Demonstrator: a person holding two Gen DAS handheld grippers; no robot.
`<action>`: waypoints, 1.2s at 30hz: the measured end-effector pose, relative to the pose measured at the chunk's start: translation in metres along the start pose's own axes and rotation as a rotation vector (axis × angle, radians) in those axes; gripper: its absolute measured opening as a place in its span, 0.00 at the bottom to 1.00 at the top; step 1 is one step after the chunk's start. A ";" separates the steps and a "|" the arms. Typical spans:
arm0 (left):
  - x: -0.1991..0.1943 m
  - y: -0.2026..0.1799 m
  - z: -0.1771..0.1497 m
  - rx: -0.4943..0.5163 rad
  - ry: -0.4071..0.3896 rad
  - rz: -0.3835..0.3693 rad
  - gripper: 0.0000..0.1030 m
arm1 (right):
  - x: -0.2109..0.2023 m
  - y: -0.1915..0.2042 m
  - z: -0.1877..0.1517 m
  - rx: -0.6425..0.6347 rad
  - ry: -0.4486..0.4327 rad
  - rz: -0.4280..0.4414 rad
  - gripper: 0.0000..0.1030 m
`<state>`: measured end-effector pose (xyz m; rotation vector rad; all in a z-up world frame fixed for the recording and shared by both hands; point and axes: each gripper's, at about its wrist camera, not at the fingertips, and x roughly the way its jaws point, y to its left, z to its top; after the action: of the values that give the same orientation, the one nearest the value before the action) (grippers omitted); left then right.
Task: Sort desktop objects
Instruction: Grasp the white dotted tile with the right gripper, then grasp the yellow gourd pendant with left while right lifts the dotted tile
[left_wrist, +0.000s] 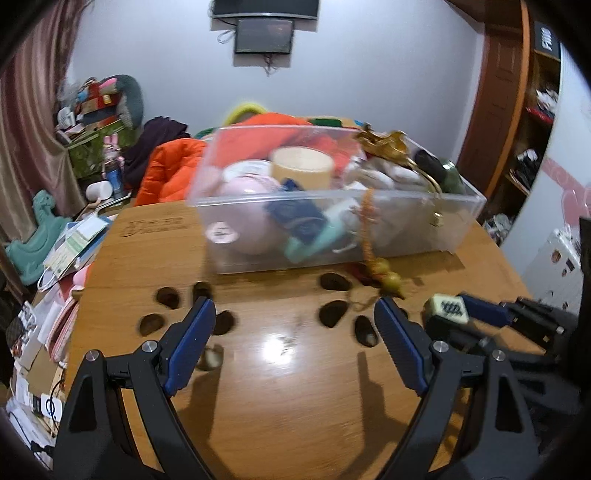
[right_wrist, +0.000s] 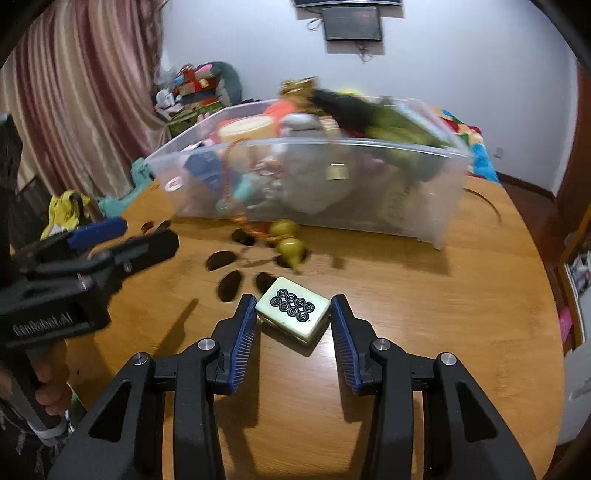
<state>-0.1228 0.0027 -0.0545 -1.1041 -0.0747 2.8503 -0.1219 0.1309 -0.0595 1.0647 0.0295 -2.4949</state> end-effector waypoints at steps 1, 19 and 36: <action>0.002 -0.004 0.001 0.003 0.005 -0.006 0.86 | -0.004 -0.007 0.001 0.017 -0.011 -0.008 0.37; 0.056 -0.066 0.019 0.029 0.121 -0.012 0.51 | -0.038 -0.077 0.004 0.151 -0.099 -0.012 0.37; 0.047 -0.046 0.016 0.003 0.095 -0.021 0.15 | -0.036 -0.070 0.006 0.131 -0.106 0.010 0.37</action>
<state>-0.1656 0.0528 -0.0705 -1.2283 -0.0761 2.7740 -0.1310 0.2070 -0.0404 0.9777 -0.1720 -2.5697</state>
